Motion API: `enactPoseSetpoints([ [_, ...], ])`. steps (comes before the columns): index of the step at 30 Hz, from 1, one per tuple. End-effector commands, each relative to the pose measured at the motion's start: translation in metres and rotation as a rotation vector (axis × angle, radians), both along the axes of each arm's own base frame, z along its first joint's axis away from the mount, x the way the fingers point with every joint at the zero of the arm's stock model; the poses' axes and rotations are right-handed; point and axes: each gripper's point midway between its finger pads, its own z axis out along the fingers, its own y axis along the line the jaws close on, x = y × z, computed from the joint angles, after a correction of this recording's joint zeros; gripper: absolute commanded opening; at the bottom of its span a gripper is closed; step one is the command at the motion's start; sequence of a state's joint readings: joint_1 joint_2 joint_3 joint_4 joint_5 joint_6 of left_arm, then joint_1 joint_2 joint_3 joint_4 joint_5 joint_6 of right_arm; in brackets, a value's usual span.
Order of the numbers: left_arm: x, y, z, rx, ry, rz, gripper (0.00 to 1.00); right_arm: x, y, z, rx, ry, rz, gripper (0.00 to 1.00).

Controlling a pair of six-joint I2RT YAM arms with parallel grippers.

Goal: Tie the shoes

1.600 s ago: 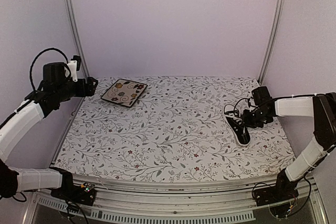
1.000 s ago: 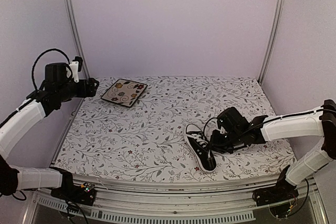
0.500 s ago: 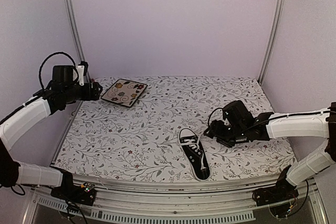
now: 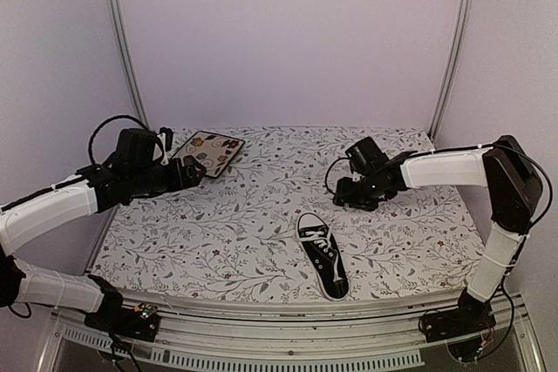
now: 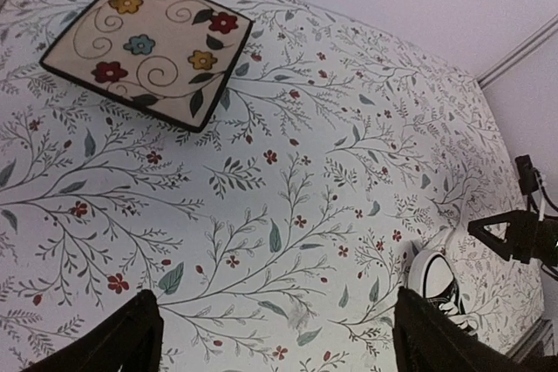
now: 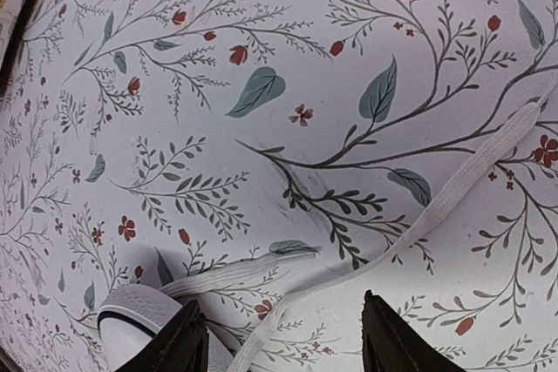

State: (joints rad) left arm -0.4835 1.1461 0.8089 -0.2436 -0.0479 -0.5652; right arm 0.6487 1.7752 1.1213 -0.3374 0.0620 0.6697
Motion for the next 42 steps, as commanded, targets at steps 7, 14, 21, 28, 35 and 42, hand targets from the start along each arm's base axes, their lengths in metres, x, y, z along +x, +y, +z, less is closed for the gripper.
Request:
enactPoseSetpoints([
  [7, -0.044, 0.015, -0.01, -0.169, 0.107, 0.165, 0.91, -0.02, 0.019, -0.023, -0.125, 0.033, 0.171, 0.62],
  [14, -0.06, 0.015, -0.012, -0.161, 0.143, 0.181, 0.9, -0.038, 0.029, -0.032, -0.056, 0.08, 0.229, 0.6],
  [21, -0.064, 0.01, -0.003, -0.155, 0.137, 0.178, 0.9, -0.054, 0.037, -0.04, 0.033, 0.127, 0.243, 0.56],
  [28, -0.069, 0.003, -0.006, -0.164, 0.153, 0.167, 0.9, -0.061, 0.044, -0.052, 0.067, 0.155, 0.271, 0.45],
  [35, -0.07, -0.004, -0.006, -0.159, 0.154, 0.154, 0.9, -0.066, 0.048, -0.049, 0.135, 0.167, 0.247, 0.26],
  [42, -0.078, -0.01, -0.01, -0.142, 0.164, 0.107, 0.9, -0.065, 0.048, -0.044, 0.168, 0.166, 0.19, 0.03],
])
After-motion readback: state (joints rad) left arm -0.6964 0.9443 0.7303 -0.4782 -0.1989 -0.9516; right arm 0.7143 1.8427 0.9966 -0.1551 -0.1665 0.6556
